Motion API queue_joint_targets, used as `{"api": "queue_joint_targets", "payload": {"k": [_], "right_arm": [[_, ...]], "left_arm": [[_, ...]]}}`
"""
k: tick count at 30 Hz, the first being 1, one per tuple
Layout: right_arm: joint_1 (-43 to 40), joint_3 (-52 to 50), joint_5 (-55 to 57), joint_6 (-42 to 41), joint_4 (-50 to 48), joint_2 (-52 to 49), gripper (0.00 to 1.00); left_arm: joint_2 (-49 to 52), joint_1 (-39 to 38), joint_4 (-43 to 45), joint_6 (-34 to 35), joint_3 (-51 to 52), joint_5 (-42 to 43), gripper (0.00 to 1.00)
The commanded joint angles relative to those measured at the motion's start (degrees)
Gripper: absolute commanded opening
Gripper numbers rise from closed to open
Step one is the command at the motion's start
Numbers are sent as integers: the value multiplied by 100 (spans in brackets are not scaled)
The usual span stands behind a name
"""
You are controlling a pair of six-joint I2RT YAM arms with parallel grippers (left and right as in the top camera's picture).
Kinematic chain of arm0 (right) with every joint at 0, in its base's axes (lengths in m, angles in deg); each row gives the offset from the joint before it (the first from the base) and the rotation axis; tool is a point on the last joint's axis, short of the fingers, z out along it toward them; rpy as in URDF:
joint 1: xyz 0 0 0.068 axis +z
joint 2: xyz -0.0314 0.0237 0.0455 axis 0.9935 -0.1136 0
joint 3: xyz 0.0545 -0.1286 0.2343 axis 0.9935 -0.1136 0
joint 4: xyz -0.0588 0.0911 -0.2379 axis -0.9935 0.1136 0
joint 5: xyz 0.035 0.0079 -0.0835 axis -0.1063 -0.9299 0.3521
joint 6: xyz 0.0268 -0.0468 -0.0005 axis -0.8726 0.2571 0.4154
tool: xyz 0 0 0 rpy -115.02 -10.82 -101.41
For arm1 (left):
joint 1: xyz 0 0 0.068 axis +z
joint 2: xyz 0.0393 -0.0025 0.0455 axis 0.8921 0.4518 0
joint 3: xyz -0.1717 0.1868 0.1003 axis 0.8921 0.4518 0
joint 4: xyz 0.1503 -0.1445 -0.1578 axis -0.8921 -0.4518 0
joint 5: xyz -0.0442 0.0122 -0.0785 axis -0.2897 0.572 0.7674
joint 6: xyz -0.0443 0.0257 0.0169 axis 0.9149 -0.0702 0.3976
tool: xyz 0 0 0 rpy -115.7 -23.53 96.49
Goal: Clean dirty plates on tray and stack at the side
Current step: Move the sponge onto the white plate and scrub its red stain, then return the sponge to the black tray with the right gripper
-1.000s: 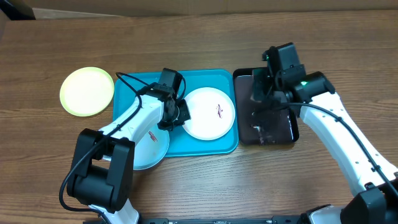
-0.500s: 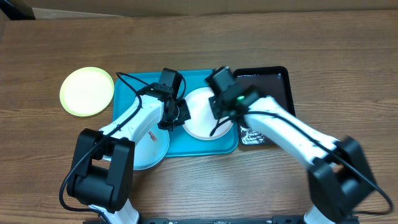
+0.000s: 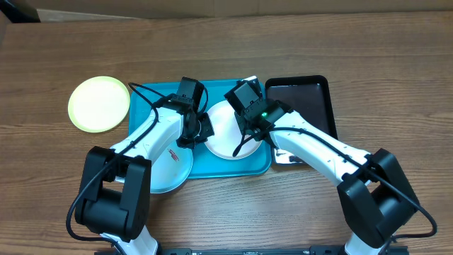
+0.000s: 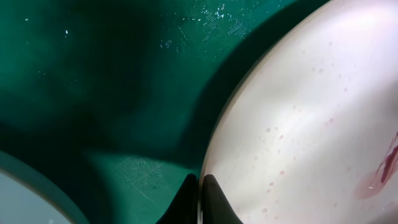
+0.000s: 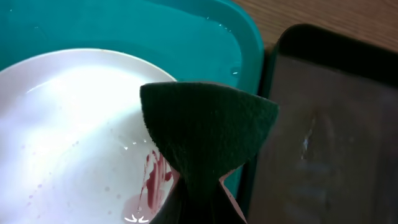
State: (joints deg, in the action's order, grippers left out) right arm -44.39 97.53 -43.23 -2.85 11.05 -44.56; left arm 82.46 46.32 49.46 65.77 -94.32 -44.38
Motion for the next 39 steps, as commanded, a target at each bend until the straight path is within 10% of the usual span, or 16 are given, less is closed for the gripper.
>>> {"api": "queue_joint_targets", "payload": {"k": [1, 28, 39], "right_arm": [[-22, 72, 11, -256, 48, -400, 4], [-109, 238, -3486, -647, -275, -1097, 4], [-1381, 1141, -4601, -269, 433, -317, 4]], "left_arm": [[-103, 39, -39, 35, 26, -133, 4], [-103, 39, -15, 33, 26, -133, 4], [-103, 39, -37, 31, 26, -136, 4]]}}
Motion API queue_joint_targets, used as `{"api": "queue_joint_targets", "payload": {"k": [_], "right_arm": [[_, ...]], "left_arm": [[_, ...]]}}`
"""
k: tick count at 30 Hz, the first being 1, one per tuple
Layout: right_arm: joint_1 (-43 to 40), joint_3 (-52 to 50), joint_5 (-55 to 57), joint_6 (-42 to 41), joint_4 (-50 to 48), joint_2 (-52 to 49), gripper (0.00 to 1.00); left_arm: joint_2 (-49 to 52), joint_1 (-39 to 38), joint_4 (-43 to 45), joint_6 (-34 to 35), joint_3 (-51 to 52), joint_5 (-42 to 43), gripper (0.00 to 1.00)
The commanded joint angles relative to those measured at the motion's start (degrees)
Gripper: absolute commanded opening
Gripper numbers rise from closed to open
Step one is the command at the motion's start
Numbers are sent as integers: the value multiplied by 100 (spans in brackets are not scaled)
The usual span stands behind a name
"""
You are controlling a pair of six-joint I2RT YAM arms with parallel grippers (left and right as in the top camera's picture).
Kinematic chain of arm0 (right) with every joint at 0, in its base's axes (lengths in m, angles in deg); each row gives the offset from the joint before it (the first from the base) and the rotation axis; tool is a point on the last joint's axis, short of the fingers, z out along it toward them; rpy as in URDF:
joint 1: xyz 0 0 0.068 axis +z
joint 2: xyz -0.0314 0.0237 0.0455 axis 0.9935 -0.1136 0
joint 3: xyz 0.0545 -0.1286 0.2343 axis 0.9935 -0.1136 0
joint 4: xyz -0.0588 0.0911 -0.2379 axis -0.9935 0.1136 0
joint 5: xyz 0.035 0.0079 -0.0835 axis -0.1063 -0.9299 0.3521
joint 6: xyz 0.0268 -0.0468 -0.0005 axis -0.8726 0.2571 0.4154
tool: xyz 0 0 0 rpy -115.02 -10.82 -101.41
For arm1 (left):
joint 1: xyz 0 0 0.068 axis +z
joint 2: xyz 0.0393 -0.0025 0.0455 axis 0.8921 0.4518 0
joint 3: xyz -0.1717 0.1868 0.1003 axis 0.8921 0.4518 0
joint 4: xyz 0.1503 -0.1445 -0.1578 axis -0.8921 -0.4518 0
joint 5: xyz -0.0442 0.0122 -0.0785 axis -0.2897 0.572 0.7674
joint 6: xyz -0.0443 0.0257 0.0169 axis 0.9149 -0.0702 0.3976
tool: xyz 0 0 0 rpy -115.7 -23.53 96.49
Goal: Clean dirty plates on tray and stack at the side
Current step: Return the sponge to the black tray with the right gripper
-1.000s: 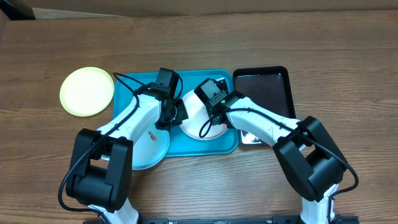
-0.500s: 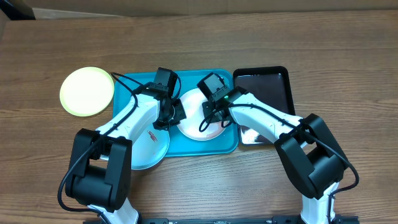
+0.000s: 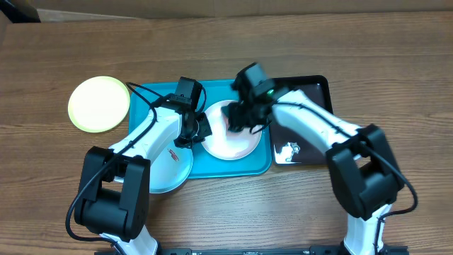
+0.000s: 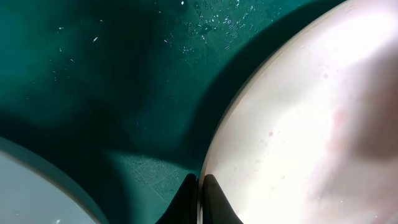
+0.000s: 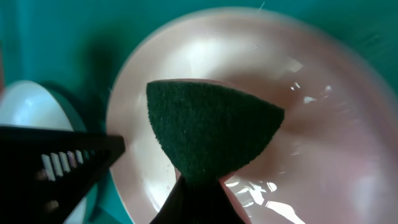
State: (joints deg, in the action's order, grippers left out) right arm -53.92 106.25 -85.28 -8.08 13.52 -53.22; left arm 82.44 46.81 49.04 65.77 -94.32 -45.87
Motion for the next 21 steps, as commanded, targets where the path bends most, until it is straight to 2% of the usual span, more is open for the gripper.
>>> {"api": "queue_joint_targets", "payload": {"k": [1, 10, 11, 13, 16, 21], "right_arm": [[-553, 269, -367, 304, 299, 645, 4], [-1742, 90, 1224, 721, 1663, 905, 4], [-1797, 37, 1410, 723, 1703, 905, 4], [-1869, -142, 1838, 721, 1661, 905, 4], [-1871, -535, 2284, 726, 1370, 905, 4], [-1825, -1235, 2306, 748, 560, 905, 4]], "left_arm": [[-101, -9, 4, 31, 26, 13, 4], [-101, -9, 55, 33, 26, 9, 4], [-101, -9, 55, 33, 26, -4, 8], [-101, -11, 70, 33, 26, -22, 19], [-101, -20, 94, 33, 26, -24, 22], [-101, -20, 96, 33, 26, -26, 27]]}}
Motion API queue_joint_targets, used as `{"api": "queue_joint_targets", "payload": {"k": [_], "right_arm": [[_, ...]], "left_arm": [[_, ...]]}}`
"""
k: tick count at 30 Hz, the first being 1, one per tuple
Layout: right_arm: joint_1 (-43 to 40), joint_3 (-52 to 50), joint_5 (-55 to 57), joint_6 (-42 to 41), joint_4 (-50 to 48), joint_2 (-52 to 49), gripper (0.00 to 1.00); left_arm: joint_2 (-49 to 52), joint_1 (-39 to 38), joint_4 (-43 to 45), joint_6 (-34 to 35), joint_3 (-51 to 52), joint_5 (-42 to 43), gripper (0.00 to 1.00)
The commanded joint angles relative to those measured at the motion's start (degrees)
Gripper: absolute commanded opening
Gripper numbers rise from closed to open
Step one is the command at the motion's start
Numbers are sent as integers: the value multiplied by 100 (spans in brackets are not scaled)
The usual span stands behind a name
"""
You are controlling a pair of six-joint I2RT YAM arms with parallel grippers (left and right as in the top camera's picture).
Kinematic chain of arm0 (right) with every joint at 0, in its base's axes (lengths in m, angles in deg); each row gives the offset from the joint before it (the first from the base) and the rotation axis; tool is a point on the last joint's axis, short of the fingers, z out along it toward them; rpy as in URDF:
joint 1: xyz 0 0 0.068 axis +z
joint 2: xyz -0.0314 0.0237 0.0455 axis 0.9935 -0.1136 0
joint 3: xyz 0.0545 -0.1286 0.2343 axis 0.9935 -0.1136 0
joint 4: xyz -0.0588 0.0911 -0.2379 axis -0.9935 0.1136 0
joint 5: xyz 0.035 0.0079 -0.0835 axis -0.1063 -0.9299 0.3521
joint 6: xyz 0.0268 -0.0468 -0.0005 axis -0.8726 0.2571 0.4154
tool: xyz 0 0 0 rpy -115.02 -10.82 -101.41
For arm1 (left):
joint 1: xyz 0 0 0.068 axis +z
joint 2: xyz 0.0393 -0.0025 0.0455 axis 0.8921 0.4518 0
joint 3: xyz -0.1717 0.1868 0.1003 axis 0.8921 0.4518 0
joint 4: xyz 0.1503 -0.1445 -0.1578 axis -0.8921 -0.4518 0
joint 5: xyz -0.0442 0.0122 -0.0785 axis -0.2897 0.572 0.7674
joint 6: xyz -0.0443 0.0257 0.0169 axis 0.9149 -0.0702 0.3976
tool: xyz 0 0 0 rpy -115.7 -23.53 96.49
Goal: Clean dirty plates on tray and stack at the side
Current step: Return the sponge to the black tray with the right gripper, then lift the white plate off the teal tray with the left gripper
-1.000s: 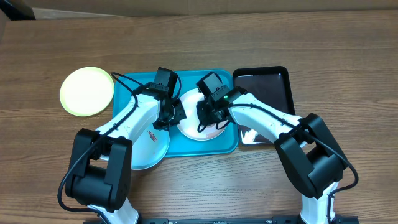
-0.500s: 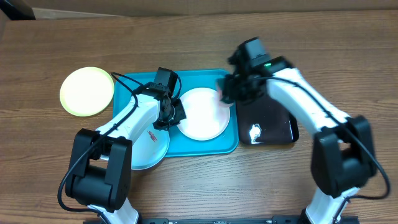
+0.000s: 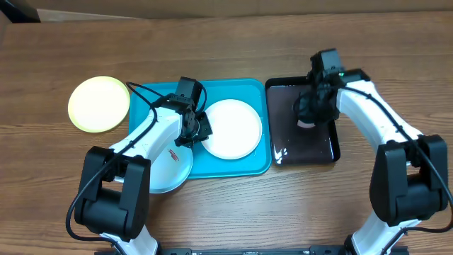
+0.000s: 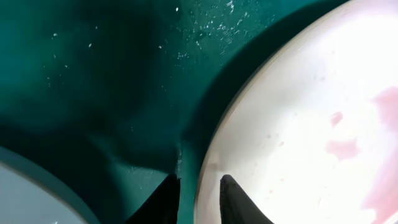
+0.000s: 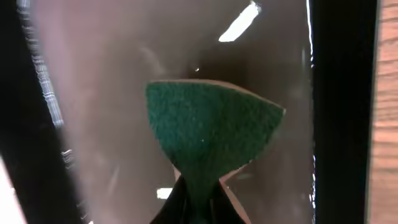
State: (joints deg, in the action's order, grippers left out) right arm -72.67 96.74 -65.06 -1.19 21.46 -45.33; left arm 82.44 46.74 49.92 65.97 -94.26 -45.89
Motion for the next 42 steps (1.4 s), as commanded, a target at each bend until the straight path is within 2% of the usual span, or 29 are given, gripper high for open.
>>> {"api": "queue_joint_targets", "payload": {"k": [1, 2, 3, 4, 5, 13, 19, 24, 26, 30, 33, 35, 38, 42], "right_arm": [[48, -404, 284, 59, -369, 116, 4], [48, -487, 284, 57, -466, 116, 10], [48, -549, 280, 55, -531, 116, 45], [48, -553, 260, 55, -529, 116, 64], [48, -551, 236, 57, -527, 116, 70], [-116, 743, 177, 4, 452, 157, 71], [-566, 1480, 177, -13, 918, 157, 72], [-1191, 1464, 177, -11, 920, 138, 86], [-1475, 1462, 177, -11, 927, 138, 100], [-1843, 1464, 177, -11, 1005, 138, 100], [-2000, 1464, 177, -11, 981, 138, 100], [-2059, 1464, 179, -9, 977, 138, 100], [-2081, 1464, 177, -9, 964, 138, 100], [-2079, 1464, 177, -9, 962, 138, 100]], "left_arm": [[-101, -13, 11, 13, 20, -26, 29], [-101, -13, 11, 13, 20, -31, 33], [-101, -13, 9, 11, 20, -48, 36], [-101, -13, 7, 13, 20, -79, 37], [-101, -13, 4, 13, 20, -120, 37], [-101, -13, 7, 13, 44, -247, 32], [-101, -13, 157, 39, 221, -323, 31], [-101, -13, 197, 61, 223, -321, 29], [-101, -13, 195, 59, 223, -321, 27], [-96, -13, 197, 59, 225, -323, 18], [-96, -13, 205, 59, 225, -321, 4], [-96, -13, 240, 39, 208, -282, 4], [-101, 59, 116, -361, -22, -164, 4], [-136, 254, -321, -802, -756, -190, 4]]}}
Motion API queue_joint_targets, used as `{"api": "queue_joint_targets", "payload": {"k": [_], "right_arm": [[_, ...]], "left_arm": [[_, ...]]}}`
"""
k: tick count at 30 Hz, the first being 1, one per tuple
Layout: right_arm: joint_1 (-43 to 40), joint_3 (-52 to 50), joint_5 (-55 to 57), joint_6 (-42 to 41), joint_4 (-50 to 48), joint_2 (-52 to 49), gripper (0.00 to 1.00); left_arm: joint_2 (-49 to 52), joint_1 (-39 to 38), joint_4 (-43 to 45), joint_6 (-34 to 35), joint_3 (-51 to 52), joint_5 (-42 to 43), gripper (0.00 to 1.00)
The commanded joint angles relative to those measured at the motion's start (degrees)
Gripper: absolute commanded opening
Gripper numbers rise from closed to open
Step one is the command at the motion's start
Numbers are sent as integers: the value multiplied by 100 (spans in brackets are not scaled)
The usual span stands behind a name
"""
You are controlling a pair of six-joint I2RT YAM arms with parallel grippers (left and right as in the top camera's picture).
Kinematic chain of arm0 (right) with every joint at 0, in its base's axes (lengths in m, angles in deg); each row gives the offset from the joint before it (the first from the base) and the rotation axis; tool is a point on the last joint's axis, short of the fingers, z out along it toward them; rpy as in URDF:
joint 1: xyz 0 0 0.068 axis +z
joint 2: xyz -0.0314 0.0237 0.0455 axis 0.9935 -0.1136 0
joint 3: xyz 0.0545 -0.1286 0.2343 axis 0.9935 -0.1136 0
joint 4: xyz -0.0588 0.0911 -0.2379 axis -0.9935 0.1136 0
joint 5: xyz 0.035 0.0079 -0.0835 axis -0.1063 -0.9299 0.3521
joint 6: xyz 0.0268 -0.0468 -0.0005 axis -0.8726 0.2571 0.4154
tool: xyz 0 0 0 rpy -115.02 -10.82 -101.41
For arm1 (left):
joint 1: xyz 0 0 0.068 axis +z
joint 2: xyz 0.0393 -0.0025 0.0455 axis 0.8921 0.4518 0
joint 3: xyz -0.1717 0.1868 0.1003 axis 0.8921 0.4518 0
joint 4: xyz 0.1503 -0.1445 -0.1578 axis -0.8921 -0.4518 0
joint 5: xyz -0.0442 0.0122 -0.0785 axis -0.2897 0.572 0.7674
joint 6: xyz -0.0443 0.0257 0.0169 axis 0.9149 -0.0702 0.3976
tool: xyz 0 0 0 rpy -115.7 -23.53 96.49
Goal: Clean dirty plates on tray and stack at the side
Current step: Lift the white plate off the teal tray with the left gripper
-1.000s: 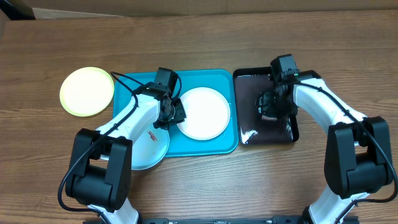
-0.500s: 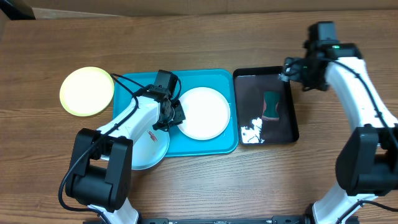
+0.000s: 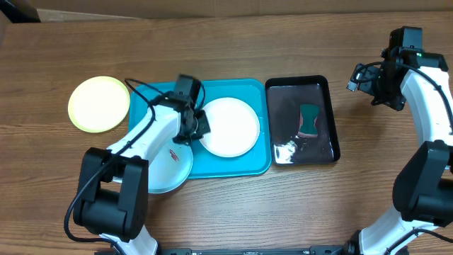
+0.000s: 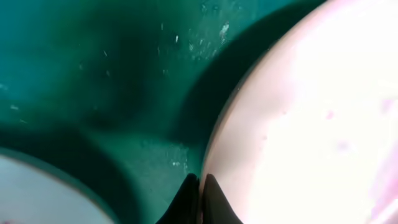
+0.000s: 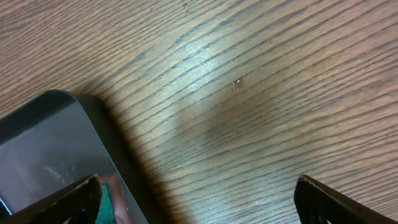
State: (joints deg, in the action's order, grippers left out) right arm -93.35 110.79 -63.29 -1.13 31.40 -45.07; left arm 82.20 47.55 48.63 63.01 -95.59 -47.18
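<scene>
A white plate (image 3: pixel 230 127) with faint pink smears lies on the teal tray (image 3: pixel 244 88). My left gripper (image 3: pixel 194 126) is shut on the plate's left rim. The left wrist view shows the fingertips (image 4: pixel 198 198) pinched together on the plate's edge (image 4: pixel 298 124). The green sponge (image 3: pixel 309 120) lies in the black tray (image 3: pixel 322 88). My right gripper (image 3: pixel 379 88) hangs wide open over bare wood to the right of that tray. In the right wrist view nothing sits between the right gripper's (image 5: pixel 196 205) fingers, and the black tray's corner (image 5: pixel 56 137) shows at the left.
A yellow-green plate (image 3: pixel 99 104) rests on the table left of the teal tray. Another pale plate (image 3: pixel 173 166) lies at the tray's front left corner, partly over its edge. Wooden table (image 3: pixel 233 212) surrounds both trays.
My left gripper, open around the plate's rim before, is now shut on it. My right gripper has let go of the sponge, which lies in the black tray, and has moved right over the table.
First my left gripper pinched the plate's rim while my right held the sponge by the red-stained plate. Then the sponge was on the plate. Then it hung over the black tray with the left gripper open. Now the sponge lies there and the left gripper grips the rim again.
</scene>
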Motion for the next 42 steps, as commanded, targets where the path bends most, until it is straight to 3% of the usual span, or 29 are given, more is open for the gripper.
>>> {"api": "queue_joint_targets", "payload": {"k": [1, 9, 16, 22, 24, 31, 38, 42], "right_arm": [[-11, 59, 0, -15, -31, 111, 100], [-11, 59, 0, -15, -31, 111, 100], [-11, 59, 0, -15, -33, 111, 100], [-11, 59, 0, -15, -31, 111, 100], [-11, 59, 0, -15, -31, 111, 100], [-11, 59, 0, -15, -31, 111, 100], [-11, 59, 0, -15, -31, 111, 100], [-11, 59, 0, -15, -33, 111, 100]], "left_arm": [[-111, 256, -358, -590, -964, -57, 4], [-111, 332, -782, -789, -2107, -31, 4], [-111, 52, -647, -789, -2448, 85, 4], [-111, -498, -280, -789, -2455, -570, 4], [-111, -743, -208, -791, -2481, -951, 4], [-111, -2159, -120, -1250, -2741, -3491, 4], [-111, -3373, 186, -2406, -2997, -5880, 4], [-109, -3893, 442, -2970, -2994, -6585, 4]]}}
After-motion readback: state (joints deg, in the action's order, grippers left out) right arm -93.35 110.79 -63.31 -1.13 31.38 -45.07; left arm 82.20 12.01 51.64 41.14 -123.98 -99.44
